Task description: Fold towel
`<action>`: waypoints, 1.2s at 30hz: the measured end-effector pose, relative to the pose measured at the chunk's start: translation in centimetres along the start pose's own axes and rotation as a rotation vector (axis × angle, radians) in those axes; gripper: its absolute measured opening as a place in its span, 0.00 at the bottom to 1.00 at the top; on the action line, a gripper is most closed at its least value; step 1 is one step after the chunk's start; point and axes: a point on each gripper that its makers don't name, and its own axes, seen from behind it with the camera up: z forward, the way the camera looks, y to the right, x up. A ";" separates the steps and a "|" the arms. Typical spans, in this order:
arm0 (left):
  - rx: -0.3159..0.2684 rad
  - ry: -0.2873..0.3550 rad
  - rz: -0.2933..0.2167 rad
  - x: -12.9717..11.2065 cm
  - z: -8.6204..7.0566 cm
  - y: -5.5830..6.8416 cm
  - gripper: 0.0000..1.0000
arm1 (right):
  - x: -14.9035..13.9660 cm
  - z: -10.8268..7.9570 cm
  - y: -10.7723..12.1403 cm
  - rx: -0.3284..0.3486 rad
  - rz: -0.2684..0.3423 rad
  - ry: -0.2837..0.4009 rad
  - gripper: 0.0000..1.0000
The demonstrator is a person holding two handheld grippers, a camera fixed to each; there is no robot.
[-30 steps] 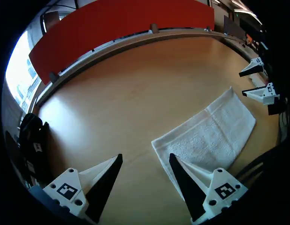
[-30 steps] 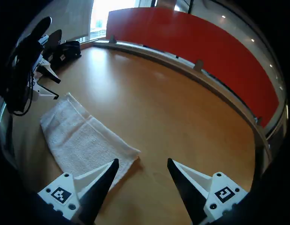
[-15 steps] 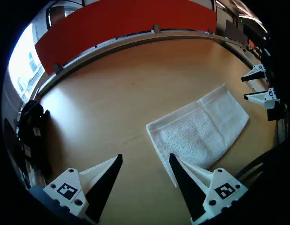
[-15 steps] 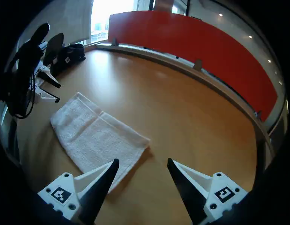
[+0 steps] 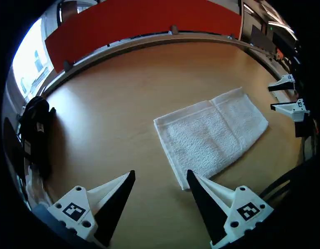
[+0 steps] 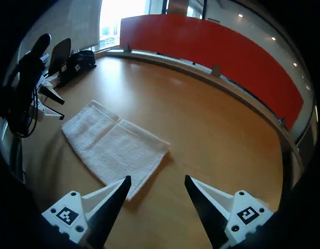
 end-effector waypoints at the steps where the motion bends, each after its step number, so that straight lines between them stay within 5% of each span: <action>1: 0.002 0.001 -0.004 -0.1 -0.1 0.0 0.92 | -0.1 0.0 -0.1 0.003 0.000 0.000 1.00; 36: 0.090 0.040 -0.168 -6.4 -4.7 -0.9 0.92 | -1.7 0.4 -2.9 0.186 -0.136 -0.038 0.99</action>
